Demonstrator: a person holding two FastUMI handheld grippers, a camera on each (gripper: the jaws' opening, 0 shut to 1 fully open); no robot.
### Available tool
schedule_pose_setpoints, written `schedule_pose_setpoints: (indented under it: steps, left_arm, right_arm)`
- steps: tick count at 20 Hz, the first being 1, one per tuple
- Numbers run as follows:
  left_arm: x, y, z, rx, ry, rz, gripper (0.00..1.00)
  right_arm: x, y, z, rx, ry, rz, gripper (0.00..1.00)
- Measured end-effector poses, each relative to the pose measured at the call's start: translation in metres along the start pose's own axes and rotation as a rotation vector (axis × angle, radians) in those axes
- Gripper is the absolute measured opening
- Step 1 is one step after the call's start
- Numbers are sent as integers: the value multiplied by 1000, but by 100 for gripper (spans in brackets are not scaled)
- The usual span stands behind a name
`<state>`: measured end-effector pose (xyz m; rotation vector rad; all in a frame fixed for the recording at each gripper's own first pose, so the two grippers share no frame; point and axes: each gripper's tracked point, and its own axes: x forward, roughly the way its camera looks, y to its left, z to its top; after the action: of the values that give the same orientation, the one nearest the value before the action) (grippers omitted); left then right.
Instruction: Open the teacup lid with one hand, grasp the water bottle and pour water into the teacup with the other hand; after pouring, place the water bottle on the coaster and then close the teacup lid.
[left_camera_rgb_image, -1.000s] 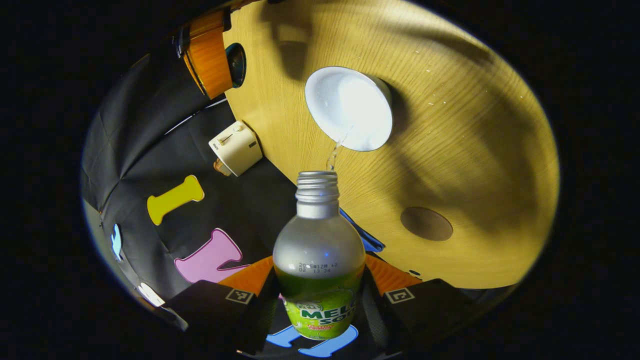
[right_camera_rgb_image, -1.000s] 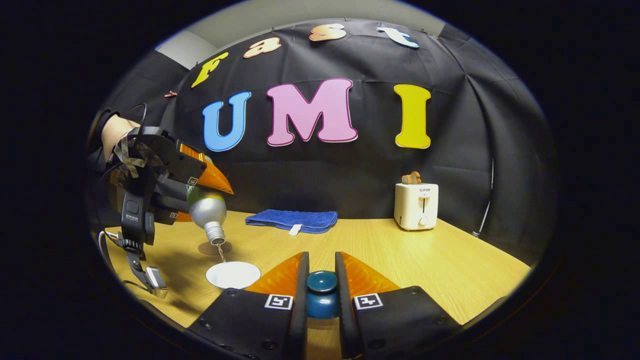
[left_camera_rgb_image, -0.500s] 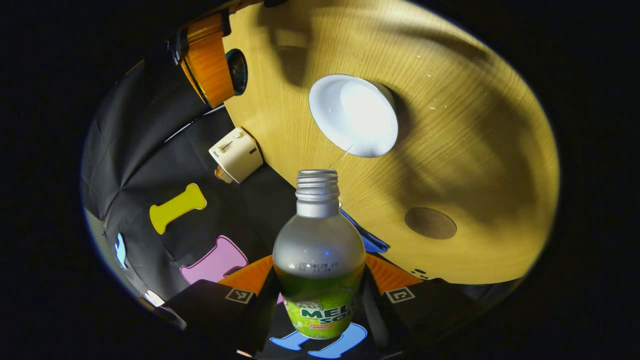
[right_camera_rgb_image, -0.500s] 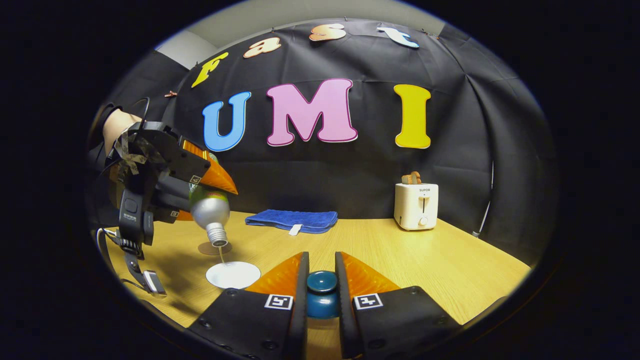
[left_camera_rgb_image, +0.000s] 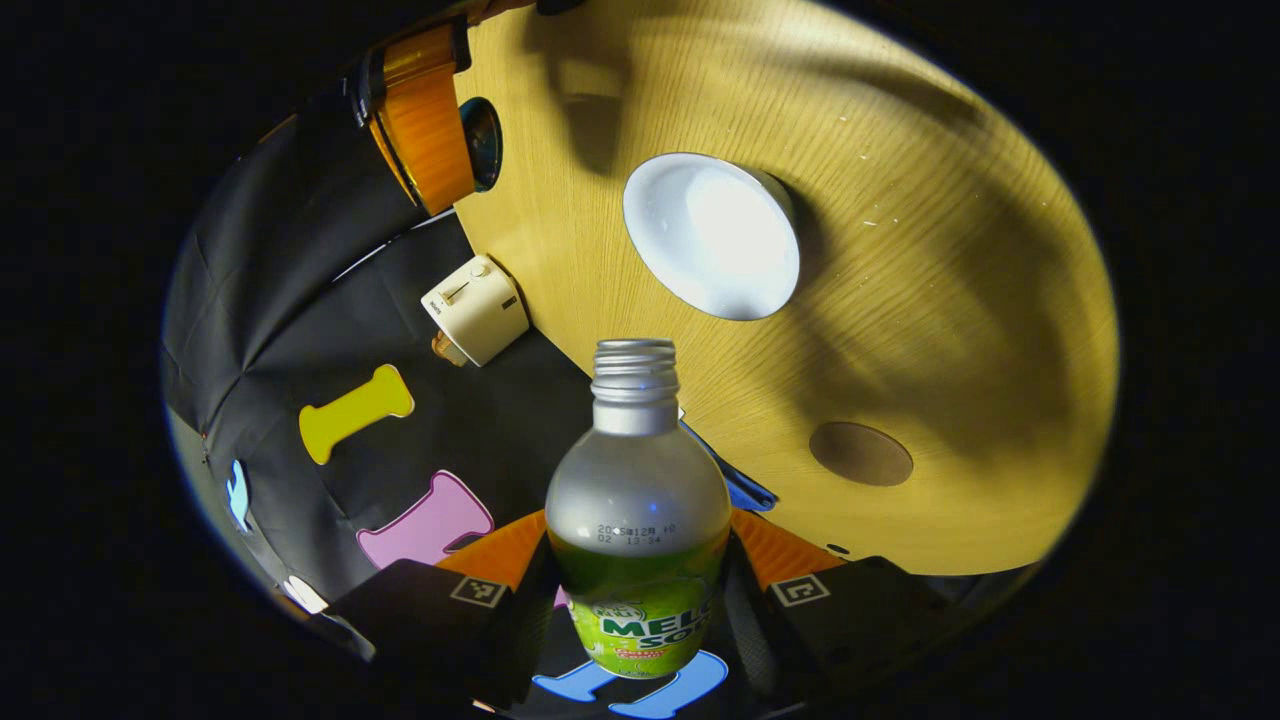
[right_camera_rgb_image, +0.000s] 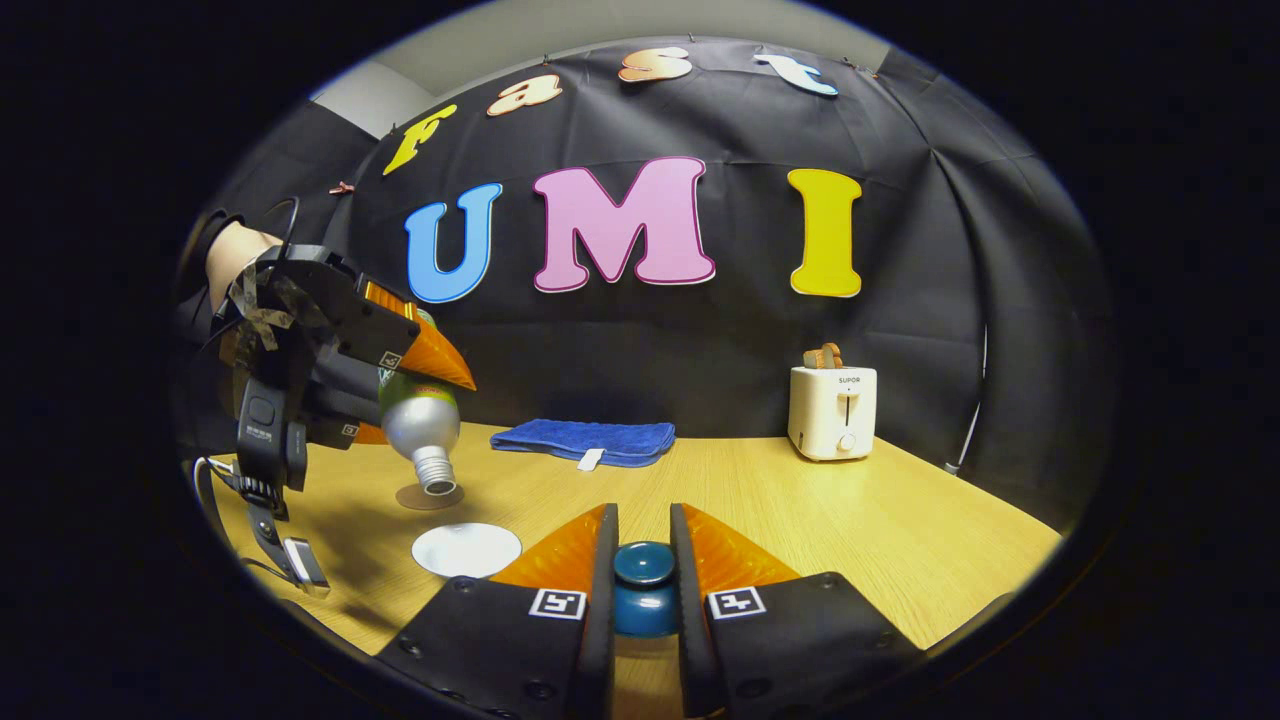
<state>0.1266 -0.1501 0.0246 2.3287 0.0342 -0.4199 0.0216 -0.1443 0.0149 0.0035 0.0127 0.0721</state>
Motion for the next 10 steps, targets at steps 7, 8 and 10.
schedule_pose_setpoints:
  steps: [7,8,10]
  left_arm:
    - [-12,7,3,-429,-124,129,81]
    - [-15,8,2,-532,-137,147,81]
    - [-38,21,2,-758,-207,225,80]
  right_arm:
    - [1,-1,0,0,0,1,29]
    - [1,-1,0,0,0,0,29]
    - [2,-1,0,0,-1,1,29]
